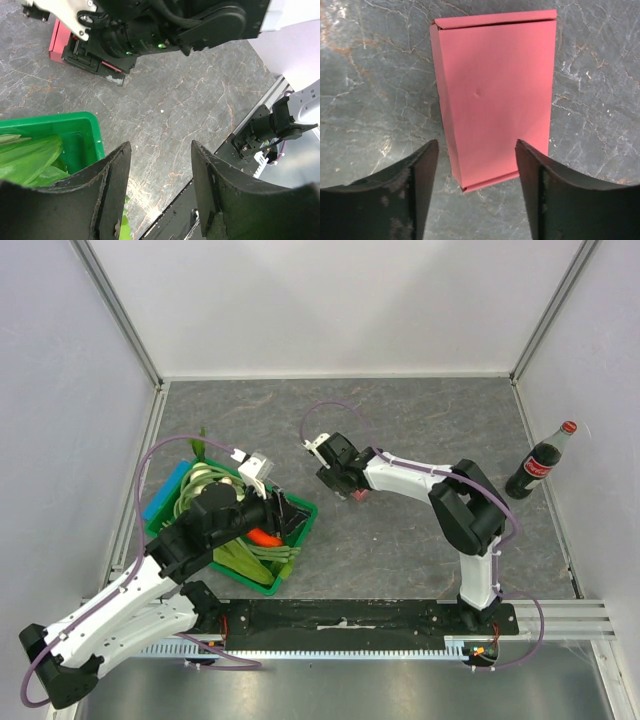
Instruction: Fold the paper box
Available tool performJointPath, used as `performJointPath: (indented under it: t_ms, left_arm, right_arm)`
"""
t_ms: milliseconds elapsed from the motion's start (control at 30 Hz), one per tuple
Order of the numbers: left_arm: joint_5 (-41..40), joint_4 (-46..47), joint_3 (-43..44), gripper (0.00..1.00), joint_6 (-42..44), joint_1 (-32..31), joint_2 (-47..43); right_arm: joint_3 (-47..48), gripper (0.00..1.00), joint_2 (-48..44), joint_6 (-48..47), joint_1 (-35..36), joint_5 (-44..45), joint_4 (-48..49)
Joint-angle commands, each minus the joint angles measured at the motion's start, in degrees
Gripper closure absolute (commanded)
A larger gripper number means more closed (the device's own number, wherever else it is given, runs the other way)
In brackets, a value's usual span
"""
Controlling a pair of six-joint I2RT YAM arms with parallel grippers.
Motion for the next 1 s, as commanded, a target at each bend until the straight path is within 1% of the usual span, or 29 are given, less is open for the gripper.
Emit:
performJointPath:
  t_ms: [0,100,167,200,300,433,467,533,600,733,833,867,933,967]
  left_arm:
    - [-0.79,-0.58,-0.17,0.41,1.88,-0.05,-1.84]
    - [-0.71,-0.85,-0.08,0.42,1.96,-0.05,-2.02]
    - [-0.53,-0.85,0.18,0.41,2.05,-0.05,-1.84]
    - [-0.36,-0.76,0.27,0.41,2.05,-0.05,-1.41]
    - [0.09,-0.76,0.97,0.42,2.31,-0.05,-0.88]
    - [0.17,-1.29,1.76,0.42,2.58,-0.05,-1.05]
    - [0.09,-1.55,1.76,0.42,2.67,-0.05,-1.22]
    - [-0.35,-1.9,1.41,0.42,2.67,-0.05,-1.84]
    - [-0.35,-1.99,1.15,0.42,2.67,-0.05,-1.75]
    - [-0.18,-1.99,1.32,0.42,2.58,-0.05,-1.76]
    - [-0.61,-1.73,1.23,0.42,2.67,-0.05,-1.75]
    - [-0.53,-1.64,1.23,0.42,2.67,-0.05,-1.58]
    - [-0.36,-1.38,1.06,0.42,2.75,-0.05,-1.32]
    - [-0.35,-1.2,1.06,0.42,2.76,-0.05,-1.14]
  right_arm:
    - [4.21,0.32,2.07,-4.1,0.55,3.0,-0.06]
    - [5.01,0.31,3.3,-4.27,1.08,3.18,0.03]
    - [6.06,0.29,4.26,-4.54,1.87,3.53,0.12]
    - [6.5,0.27,4.7,-4.54,2.13,3.97,0.12]
    - [8.96,0.27,6.81,-3.31,2.66,6.87,-0.23]
    - [10.02,0.33,8.66,-1.73,2.49,9.86,-1.11]
    - [9.84,0.37,8.83,-1.12,2.4,11.43,-1.2]
    - [9.14,0.4,9.01,0.2,1.7,11.71,-1.55]
    - [8.79,0.42,9.01,3.1,0.91,11.89,-1.81]
    - [8.44,0.48,8.93,10.03,-1.99,9.51,-4.45]
    - [6.69,0.49,7.96,14.43,-4.01,6.71,-6.2]
    - [5.98,0.5,7.78,18.88,-4.63,5.92,-6.73]
    - [3.8,0.57,6.47,24.09,-6.29,4.86,-9.37]
    - [2.47,0.58,5.68,28.12,-6.83,4.59,-9.72]
